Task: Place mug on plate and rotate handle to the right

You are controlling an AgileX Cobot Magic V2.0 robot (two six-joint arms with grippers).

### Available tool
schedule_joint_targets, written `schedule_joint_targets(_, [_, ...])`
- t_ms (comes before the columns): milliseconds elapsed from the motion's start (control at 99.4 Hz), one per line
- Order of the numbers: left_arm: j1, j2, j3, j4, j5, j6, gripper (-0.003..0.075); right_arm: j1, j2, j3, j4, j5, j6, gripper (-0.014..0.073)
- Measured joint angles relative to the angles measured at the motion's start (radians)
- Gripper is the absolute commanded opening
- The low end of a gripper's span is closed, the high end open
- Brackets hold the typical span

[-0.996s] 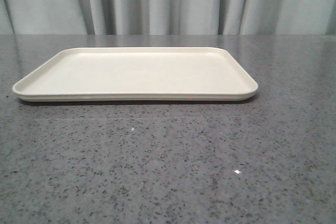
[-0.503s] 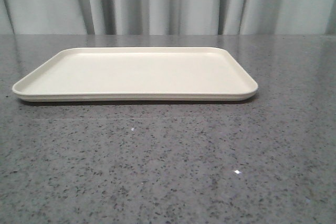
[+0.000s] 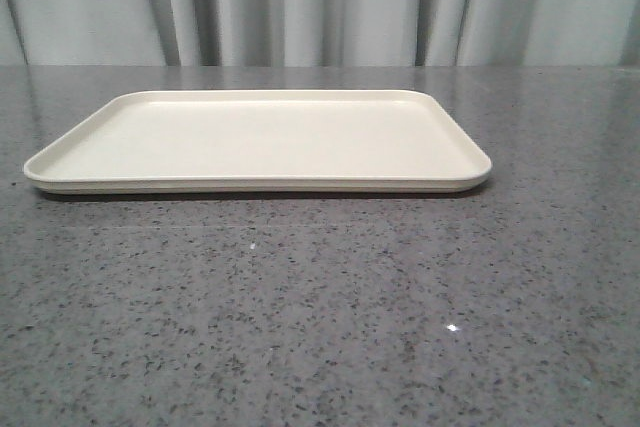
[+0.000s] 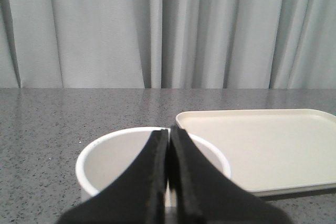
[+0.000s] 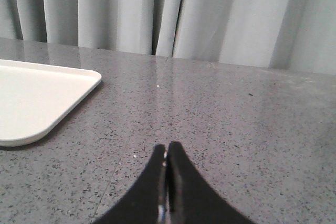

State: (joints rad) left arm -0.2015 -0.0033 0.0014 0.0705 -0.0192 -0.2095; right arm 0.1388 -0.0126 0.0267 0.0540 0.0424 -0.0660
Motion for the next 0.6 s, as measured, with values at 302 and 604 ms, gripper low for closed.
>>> schedule_joint_targets(302, [0.0, 0.0, 0.0, -0.004, -0.006, 0.0, -0.002, 0.0, 0.0, 0.0, 0.0, -0.002, 0.0, -0.0113])
schedule_joint_targets(604, [0.0, 0.0, -0.034, -0.047, -0.061, 0.0, -0.002, 0.0, 0.0, 0.0, 0.0, -0.052, 0.017, -0.0113])
